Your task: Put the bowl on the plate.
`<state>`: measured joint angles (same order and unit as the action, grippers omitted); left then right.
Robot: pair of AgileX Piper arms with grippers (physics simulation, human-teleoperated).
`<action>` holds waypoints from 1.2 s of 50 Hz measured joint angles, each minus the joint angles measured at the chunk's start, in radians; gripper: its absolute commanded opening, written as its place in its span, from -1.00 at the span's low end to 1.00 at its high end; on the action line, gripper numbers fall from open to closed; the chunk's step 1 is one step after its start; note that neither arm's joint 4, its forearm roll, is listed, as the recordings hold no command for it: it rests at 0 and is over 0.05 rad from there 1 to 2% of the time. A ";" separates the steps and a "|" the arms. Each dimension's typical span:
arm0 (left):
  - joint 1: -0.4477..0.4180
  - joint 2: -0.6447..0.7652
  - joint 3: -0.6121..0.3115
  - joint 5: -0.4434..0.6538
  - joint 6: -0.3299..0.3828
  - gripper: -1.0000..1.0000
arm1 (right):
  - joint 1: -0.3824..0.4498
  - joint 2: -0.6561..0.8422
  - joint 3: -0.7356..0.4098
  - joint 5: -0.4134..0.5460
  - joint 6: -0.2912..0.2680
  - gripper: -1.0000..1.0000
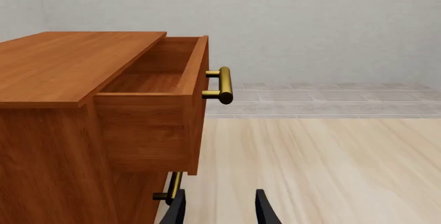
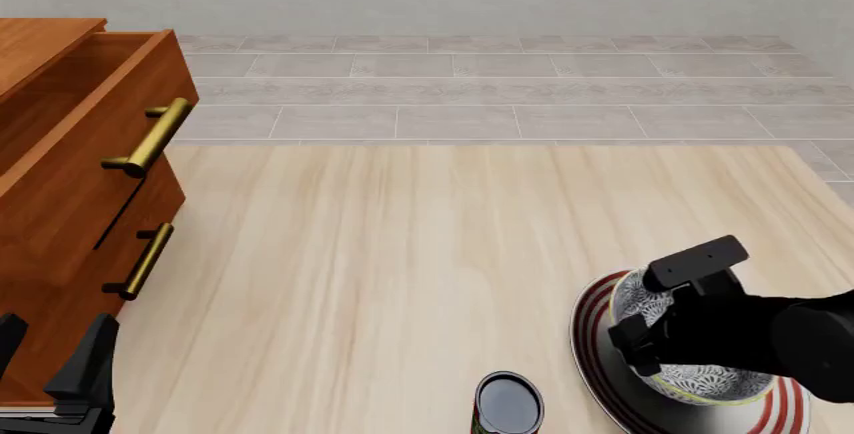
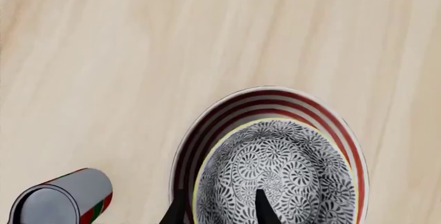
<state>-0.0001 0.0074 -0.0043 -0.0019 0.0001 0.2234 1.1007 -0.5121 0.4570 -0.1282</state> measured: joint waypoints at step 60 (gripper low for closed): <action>0.000 0.000 0.000 0.000 0.000 1.00 | -0.006 -0.049 -0.312 0.245 -0.170 1.00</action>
<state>-0.0002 0.0075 -0.0043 -0.0019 0.0001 0.2172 1.0514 -0.8236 0.7022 -0.2979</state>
